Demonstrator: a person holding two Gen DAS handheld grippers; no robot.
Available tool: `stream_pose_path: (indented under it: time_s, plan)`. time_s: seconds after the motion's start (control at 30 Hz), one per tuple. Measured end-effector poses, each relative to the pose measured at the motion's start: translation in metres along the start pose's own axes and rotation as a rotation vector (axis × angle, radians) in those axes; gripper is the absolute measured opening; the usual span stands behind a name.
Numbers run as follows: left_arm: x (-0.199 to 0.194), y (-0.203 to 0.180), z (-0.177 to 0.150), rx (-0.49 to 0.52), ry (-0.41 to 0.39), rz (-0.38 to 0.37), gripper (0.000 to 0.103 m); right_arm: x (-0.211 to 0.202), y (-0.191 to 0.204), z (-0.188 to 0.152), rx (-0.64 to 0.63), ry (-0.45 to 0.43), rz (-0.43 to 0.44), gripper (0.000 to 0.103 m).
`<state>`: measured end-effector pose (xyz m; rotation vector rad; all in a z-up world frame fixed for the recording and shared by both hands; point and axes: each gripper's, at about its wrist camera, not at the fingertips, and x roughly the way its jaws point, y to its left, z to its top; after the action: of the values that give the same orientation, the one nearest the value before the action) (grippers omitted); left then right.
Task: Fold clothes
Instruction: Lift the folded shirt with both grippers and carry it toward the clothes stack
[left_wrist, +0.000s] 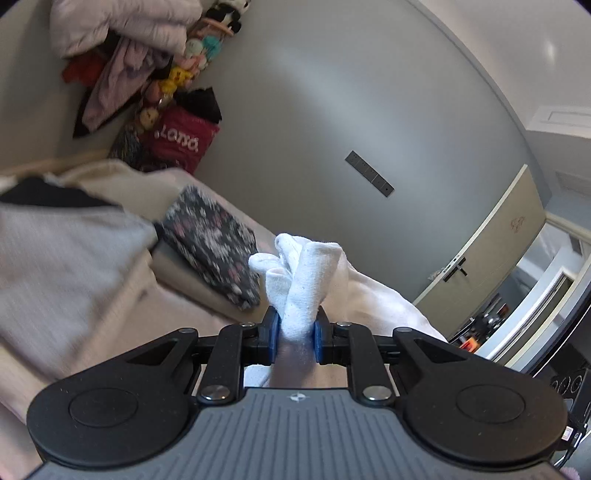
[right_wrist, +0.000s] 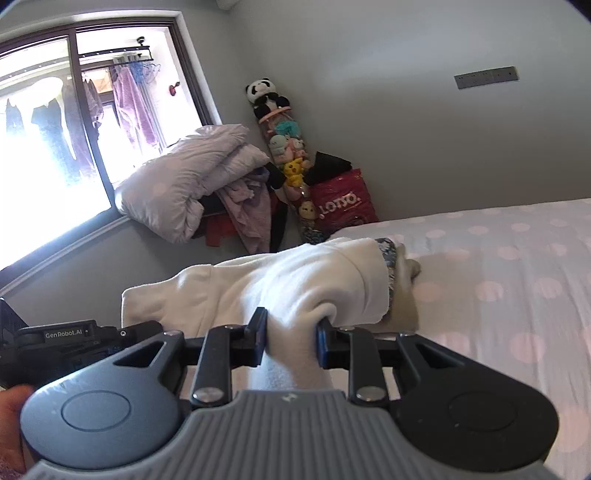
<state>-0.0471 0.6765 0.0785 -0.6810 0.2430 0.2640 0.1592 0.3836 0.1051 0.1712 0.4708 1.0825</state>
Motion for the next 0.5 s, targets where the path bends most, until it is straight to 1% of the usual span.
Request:
stream_pose_path:
  time_s: [0.1, 0.2, 0.3, 0.5]
  plan:
    - [-0.021, 0.000, 0.026, 0.057, -0.003, 0.038, 0.016, 0.009, 0.026, 0.008, -0.014, -0.015, 0.054, 0.029]
    - [-0.039, 0.003, 0.046, 0.092, -0.006, 0.080, 0.016, 0.019, 0.048, 0.013, -0.017, -0.020, 0.101, 0.029]
    - [-0.053, 0.011, 0.061, 0.100, -0.014, 0.121, 0.015, 0.031, 0.069, 0.014, -0.019, -0.018, 0.141, 0.029]
    - [-0.076, 0.032, 0.080, 0.093, -0.027, 0.191, 0.015, 0.061, 0.105, 0.010, -0.021, 0.007, 0.189, 0.029]
